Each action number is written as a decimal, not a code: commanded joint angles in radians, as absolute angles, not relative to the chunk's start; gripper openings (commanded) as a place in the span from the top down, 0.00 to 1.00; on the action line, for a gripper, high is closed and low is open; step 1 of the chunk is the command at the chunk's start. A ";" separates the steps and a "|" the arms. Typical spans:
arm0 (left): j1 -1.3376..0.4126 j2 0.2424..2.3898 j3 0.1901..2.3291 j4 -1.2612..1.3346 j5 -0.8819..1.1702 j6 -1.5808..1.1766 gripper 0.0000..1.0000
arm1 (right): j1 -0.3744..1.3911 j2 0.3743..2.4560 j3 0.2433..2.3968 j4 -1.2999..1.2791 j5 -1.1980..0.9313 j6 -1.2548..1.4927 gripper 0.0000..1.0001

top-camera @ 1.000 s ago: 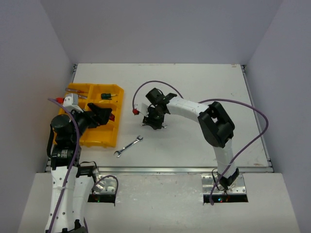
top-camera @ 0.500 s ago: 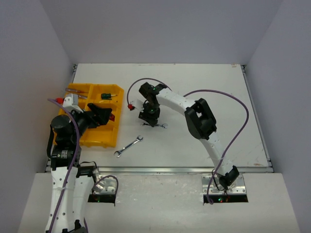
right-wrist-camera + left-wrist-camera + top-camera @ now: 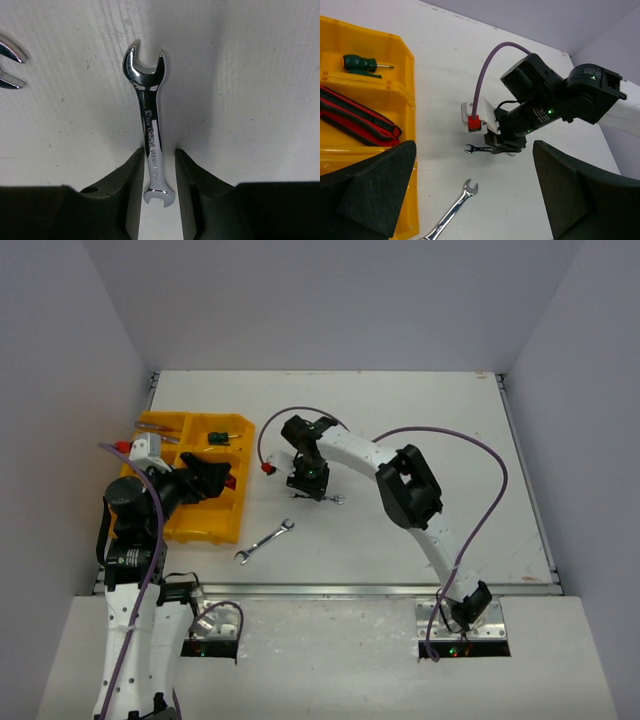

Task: Sort the tools into containers

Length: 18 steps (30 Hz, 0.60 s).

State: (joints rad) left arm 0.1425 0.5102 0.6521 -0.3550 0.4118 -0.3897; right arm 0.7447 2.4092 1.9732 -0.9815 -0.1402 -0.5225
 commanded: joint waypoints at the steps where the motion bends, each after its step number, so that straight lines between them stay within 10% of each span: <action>1: 0.127 0.505 0.643 -0.300 0.428 -0.382 0.00 | 0.784 2.485 1.940 -0.918 -0.104 -0.526 0.72; 18: 0.118 0.484 0.642 -0.303 0.419 -0.380 0.00 | 0.815 2.499 1.838 -0.882 -0.158 -0.468 1.00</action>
